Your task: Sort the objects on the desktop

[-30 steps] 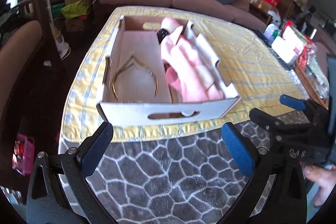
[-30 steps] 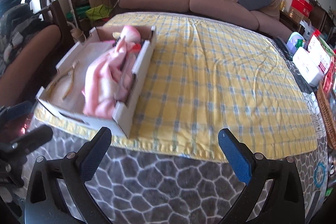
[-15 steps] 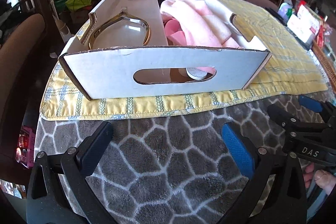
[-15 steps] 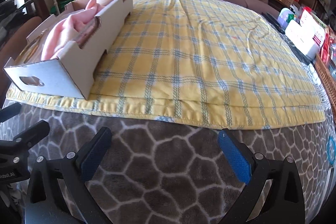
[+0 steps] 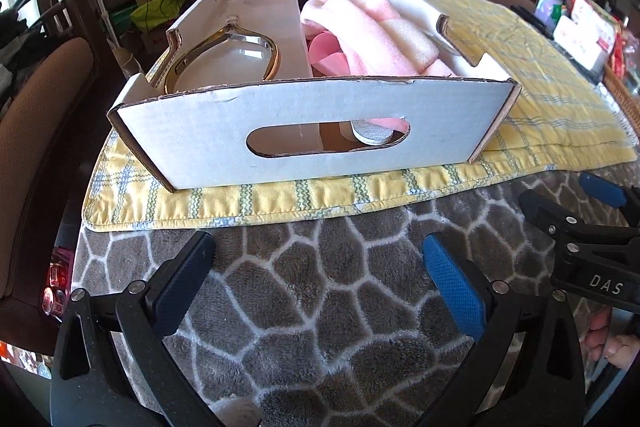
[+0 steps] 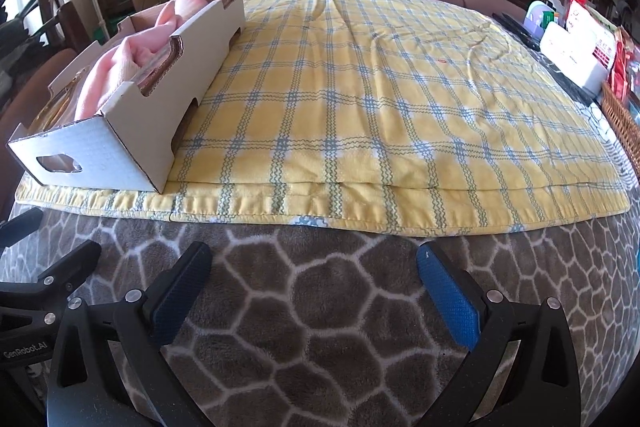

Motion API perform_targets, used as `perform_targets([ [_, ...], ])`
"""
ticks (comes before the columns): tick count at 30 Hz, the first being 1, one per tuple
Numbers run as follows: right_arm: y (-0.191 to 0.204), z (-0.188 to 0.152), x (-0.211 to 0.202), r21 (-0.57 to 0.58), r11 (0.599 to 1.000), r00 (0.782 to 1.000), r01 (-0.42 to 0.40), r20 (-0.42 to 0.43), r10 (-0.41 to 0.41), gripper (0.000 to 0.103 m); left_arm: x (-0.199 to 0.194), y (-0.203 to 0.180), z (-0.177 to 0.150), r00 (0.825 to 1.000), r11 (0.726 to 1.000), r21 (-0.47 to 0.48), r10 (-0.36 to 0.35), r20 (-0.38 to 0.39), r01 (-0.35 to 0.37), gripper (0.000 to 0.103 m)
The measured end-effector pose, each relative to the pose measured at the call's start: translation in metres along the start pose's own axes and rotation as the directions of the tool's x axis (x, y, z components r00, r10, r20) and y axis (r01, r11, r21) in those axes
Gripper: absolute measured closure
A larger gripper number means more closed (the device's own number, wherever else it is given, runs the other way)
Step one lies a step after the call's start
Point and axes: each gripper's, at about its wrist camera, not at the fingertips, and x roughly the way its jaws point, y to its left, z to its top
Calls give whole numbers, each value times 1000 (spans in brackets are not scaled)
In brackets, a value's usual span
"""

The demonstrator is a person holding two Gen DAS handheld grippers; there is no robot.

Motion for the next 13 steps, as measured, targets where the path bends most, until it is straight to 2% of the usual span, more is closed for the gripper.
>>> perform_targets([
  [13,0,0,0,0,1000,1000,0,0,0,0,-1,2,2,1000,1000,2,1,1,-1,0],
])
